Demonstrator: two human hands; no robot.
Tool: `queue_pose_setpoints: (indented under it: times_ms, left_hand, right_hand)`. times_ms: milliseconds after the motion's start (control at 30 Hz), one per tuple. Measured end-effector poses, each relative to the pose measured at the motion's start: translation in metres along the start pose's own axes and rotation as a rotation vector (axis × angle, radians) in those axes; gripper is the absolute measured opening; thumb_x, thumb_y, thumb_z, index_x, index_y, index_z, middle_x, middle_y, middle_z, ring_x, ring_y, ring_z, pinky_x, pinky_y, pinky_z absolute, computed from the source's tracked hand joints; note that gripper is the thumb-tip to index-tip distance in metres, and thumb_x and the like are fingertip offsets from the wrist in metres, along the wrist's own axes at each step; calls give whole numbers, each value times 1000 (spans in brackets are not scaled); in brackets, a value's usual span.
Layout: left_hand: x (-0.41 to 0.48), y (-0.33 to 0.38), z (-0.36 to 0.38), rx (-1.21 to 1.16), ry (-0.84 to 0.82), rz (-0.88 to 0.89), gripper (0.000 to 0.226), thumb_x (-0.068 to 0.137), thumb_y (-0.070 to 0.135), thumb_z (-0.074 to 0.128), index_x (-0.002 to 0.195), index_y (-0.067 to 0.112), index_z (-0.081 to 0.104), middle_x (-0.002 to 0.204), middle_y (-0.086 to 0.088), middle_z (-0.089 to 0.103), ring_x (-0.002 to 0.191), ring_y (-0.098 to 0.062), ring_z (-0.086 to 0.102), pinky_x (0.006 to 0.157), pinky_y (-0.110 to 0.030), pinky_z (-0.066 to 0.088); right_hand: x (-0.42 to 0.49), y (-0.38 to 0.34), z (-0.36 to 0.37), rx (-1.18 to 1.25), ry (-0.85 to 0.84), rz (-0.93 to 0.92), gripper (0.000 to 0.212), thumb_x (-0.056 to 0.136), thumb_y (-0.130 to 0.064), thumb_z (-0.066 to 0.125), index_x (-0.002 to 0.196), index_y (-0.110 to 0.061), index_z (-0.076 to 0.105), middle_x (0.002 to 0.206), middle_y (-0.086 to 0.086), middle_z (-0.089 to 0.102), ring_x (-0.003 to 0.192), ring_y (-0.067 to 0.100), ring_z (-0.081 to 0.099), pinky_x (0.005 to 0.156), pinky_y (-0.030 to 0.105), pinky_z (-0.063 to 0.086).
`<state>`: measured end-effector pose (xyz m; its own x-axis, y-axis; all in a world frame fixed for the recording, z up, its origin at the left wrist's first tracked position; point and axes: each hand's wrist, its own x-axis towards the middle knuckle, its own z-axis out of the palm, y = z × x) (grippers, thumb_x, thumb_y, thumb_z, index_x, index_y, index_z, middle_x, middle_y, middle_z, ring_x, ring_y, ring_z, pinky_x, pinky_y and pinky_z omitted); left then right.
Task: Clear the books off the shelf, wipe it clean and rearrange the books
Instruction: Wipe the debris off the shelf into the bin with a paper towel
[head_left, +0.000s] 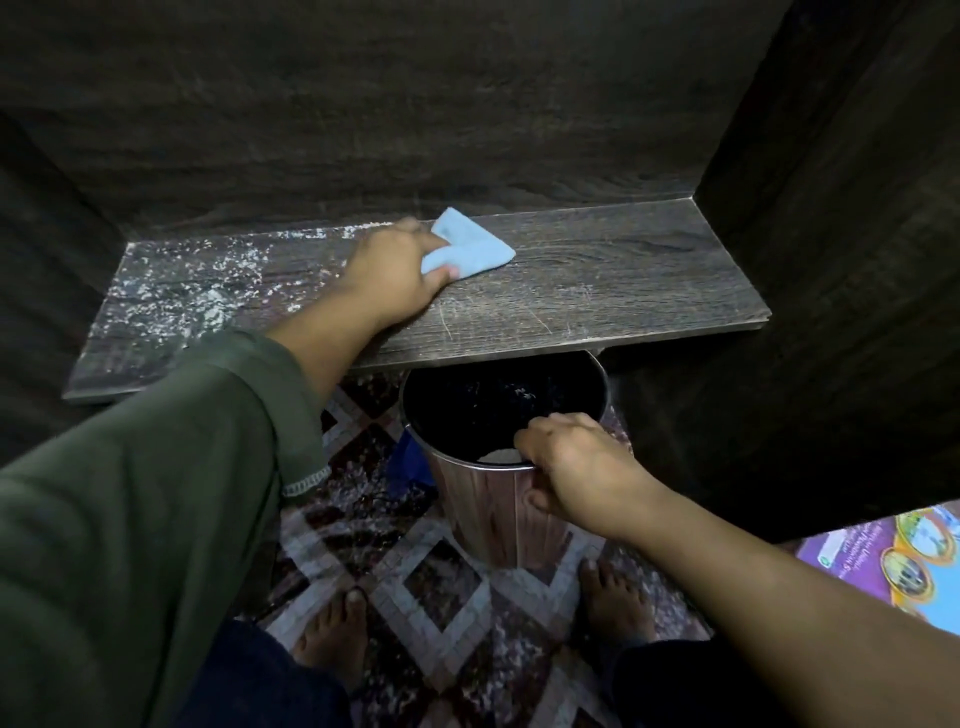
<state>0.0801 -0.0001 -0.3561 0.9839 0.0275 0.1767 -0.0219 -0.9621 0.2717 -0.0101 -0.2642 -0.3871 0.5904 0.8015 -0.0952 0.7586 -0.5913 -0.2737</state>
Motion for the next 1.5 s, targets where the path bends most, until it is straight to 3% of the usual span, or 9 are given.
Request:
queue_pose_setpoints:
  times_ms: [100,200,333,433,567,800,1033,1233,1500]
  left_hand:
    - [-16,14,3,-56,-21,23,41,88,45,62,123,23,65,123,-7,60,113,-30,55,96,-36,44]
    - [-28,23,-1,-109,-65,83,45,84,49,57,120,25,67,119,-4,60,110,-27,57,96,-38,45]
    - [-33,11,-17,-216,183,15,36,88,32,67,120,17,68,117,-8,58,108,-25,56,95,-33,44]
    - [-43,-17,-25,-137,309,-118,39,89,34,65,123,17,65,117,-10,55,109,-28,55,98,-36,44]
    - [-66,-33,-9,-41,183,-209,41,91,39,61,127,21,63,119,-10,54,111,-32,53,96,-40,44]
    - [-72,12,20,-81,175,-152,42,93,45,54,129,24,61,122,-7,52,112,-30,48,97,-41,39]
    - [-46,23,7,-336,266,-165,39,93,33,61,129,19,62,116,-7,51,111,-20,50,94,-19,32]
    - [-36,11,15,17,-23,-100,44,95,54,45,136,39,51,137,-1,45,123,-30,41,107,-40,30]
    - [-67,17,15,-78,-119,118,44,92,51,45,129,34,59,136,-1,51,127,-24,44,110,-43,26]
  right_hand:
    - [0,-4,3,0,7,-11,30,69,-12,74,94,-10,58,95,7,57,94,28,52,78,27,25]
    - [-1,-9,11,-22,37,-42,32,59,-13,78,85,-13,58,84,5,57,82,29,56,77,32,38]
    - [1,-16,13,-11,72,-70,36,51,-16,81,79,-16,58,75,0,55,72,26,57,71,30,44]
    - [1,-16,12,-21,60,-73,39,50,-20,83,81,-15,60,78,2,58,75,27,58,73,32,45]
    - [1,-14,12,-24,67,-81,39,49,-19,82,80,-15,59,77,2,57,73,27,58,72,34,47]
    - [0,-11,16,-22,122,-111,48,34,-18,84,71,-19,54,68,-2,53,61,23,56,63,27,46]
    - [0,-8,20,-18,71,-68,43,44,-17,83,78,-18,56,75,0,55,71,25,57,71,30,44]
    - [-2,-4,17,6,96,-77,41,45,-13,81,78,-15,57,74,2,55,70,28,57,70,32,43]
    - [-2,-5,15,-39,35,-55,39,55,-20,82,87,-15,59,86,3,58,85,28,57,80,34,40]
